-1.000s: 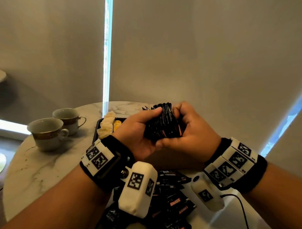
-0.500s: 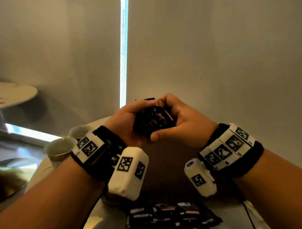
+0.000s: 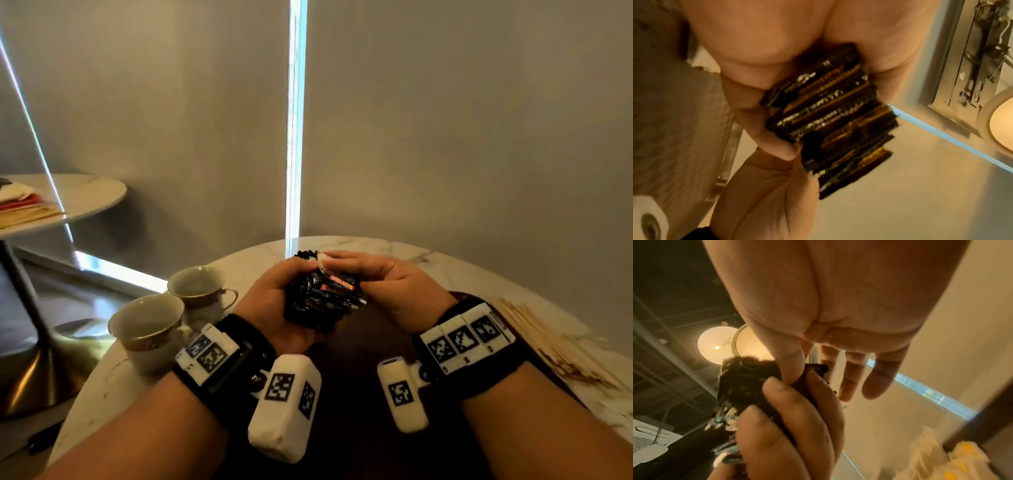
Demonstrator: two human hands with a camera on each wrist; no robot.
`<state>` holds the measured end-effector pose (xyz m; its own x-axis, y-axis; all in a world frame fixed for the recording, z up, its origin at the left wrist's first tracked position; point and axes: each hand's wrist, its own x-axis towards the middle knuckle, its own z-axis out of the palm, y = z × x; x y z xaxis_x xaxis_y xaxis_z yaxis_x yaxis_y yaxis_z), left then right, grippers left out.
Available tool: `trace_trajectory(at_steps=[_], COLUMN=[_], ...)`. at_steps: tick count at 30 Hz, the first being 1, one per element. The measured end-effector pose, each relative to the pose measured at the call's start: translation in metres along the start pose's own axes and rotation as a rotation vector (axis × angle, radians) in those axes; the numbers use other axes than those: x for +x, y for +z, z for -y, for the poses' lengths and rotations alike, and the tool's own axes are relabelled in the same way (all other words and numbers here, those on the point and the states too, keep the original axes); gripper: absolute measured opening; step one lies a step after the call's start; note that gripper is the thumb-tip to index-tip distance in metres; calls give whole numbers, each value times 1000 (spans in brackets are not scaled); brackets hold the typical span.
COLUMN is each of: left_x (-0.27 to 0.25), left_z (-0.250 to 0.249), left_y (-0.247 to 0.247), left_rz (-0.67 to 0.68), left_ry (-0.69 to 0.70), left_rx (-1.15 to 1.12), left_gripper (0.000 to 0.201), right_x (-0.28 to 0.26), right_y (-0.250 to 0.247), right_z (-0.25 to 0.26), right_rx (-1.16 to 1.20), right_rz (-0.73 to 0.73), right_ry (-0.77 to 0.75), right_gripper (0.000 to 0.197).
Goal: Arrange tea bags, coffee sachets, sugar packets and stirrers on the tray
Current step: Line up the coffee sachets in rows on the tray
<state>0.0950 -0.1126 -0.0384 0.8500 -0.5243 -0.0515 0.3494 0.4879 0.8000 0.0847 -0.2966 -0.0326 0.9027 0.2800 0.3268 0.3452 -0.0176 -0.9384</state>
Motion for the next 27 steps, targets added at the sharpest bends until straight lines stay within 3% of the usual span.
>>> trace_trajectory(at_steps=[6, 10, 14, 17, 22, 27], left_x=[3, 7, 11, 10, 10, 10], left_z=[0, 1, -8, -18, -29, -31], left_y=[-7, -11, -20, -26, -34, -33], left_rz=[34, 24, 3, -17, -56, -13], left_ry=[-32, -56, -61, 22, 93, 119], left_rx=[-17, 5, -4, -23, -69, -77], left_gripper=[27, 35, 49, 42, 34, 43], right_x=[3, 6, 15, 16, 9, 8], right_y=[2, 2, -13, -28, -35, -28], right_z=[-18, -36, -52, -60, -67, -63], right_rx=[204, 237, 194, 101, 35, 94], right_rz=[17, -10, -357, -556, -545, -477], right_ry=[22, 29, 108, 230, 470, 636], right_gripper=[59, 51, 19, 18, 17, 27])
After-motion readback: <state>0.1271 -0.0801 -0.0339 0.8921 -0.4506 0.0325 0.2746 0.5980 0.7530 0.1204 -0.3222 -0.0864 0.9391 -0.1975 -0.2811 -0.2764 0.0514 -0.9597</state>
